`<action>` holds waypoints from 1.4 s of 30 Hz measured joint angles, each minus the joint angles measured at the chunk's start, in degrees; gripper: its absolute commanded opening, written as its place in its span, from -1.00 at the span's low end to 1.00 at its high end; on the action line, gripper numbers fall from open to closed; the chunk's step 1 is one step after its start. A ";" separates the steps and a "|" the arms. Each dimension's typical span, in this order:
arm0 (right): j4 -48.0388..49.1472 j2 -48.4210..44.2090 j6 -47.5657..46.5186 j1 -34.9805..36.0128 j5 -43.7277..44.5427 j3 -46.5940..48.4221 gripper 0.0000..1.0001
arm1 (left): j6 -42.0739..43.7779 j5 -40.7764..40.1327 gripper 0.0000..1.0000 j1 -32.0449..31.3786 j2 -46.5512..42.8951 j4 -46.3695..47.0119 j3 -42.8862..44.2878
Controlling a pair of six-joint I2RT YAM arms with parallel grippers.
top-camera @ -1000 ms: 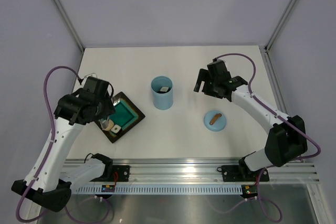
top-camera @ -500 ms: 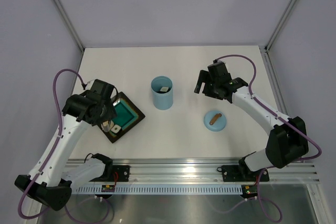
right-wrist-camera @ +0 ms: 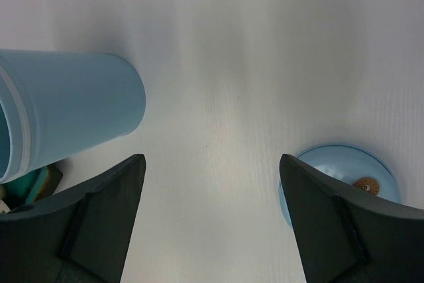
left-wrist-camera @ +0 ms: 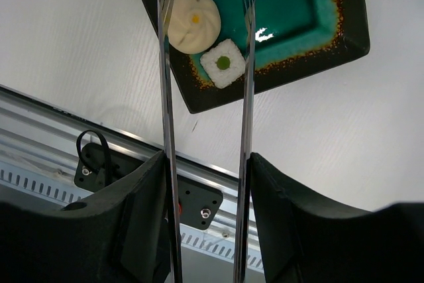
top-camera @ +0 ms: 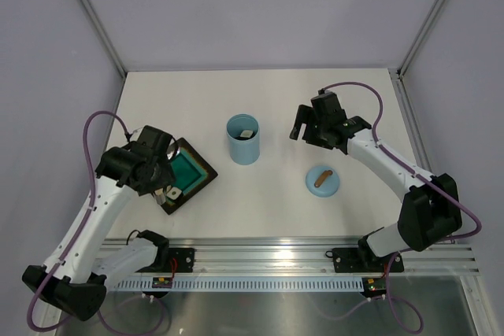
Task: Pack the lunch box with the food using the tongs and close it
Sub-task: Pick up the fake food from the plate.
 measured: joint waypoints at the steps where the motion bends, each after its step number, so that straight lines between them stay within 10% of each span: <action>1: 0.04 0.15 0.00 0.00 -0.02 0.00 0.80 | 0.02 0.33 0.06 0.00 -0.24 0.00 -0.04; 25: 1.40 1.42 0.02 0.02 -1.20 0.00 0.80 | 0.20 1.84 -0.04 0.02 0.26 0.04 -4.57; 42: 1.42 1.42 0.04 0.02 -1.31 0.00 0.79 | 0.04 1.79 -0.95 0.04 0.98 0.04 -4.63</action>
